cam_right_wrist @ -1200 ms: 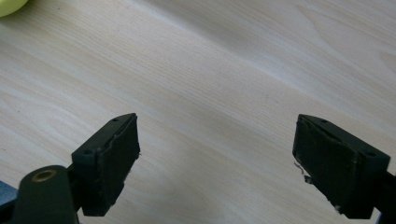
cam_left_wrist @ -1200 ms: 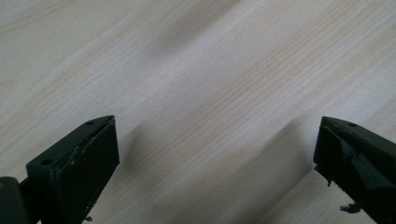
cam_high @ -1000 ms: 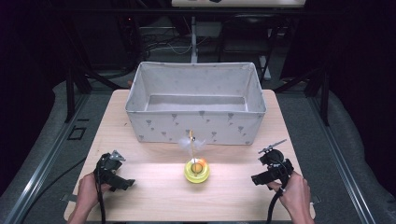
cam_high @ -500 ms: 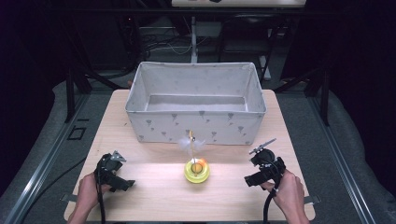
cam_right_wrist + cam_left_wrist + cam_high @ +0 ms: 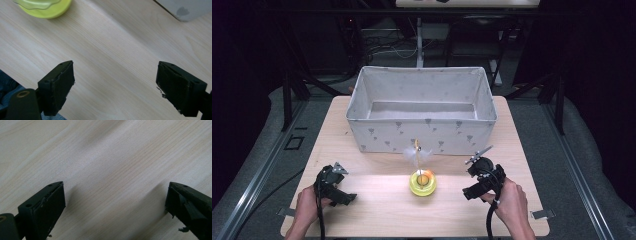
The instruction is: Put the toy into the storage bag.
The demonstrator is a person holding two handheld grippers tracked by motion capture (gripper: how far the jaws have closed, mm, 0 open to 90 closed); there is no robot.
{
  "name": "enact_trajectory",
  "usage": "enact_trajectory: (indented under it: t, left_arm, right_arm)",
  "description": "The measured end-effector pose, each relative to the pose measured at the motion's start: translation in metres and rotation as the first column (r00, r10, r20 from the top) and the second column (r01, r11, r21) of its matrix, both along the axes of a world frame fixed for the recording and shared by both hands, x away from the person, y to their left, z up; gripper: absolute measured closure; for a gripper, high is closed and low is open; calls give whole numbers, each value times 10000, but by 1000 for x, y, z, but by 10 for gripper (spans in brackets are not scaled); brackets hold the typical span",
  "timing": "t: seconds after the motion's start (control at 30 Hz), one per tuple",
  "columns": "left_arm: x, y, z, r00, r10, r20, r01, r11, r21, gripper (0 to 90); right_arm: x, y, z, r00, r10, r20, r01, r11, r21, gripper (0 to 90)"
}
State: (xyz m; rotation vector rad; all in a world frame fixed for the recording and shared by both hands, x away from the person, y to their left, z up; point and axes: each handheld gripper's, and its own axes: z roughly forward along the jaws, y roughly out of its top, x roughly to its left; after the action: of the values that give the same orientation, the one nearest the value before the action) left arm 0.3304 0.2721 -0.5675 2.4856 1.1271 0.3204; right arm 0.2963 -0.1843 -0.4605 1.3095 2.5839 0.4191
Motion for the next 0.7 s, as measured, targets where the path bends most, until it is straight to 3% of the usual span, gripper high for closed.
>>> enact_trajectory:
  t: [0.4, 0.7]
  left_arm:
    - [-1, 0, 0, 10000, -37, -46, 37, 10000, -8, 25]
    - [0, -2, 0, 10000, -84, -38, 83, 9999, -57, 23]
  right_arm:
    - [-1, 33, 12, 9960, 889, 90, -886, 9958, -235, 143]
    - [-2, 54, 18, 9884, 1518, 0, -1518, 9884, 104, 131]
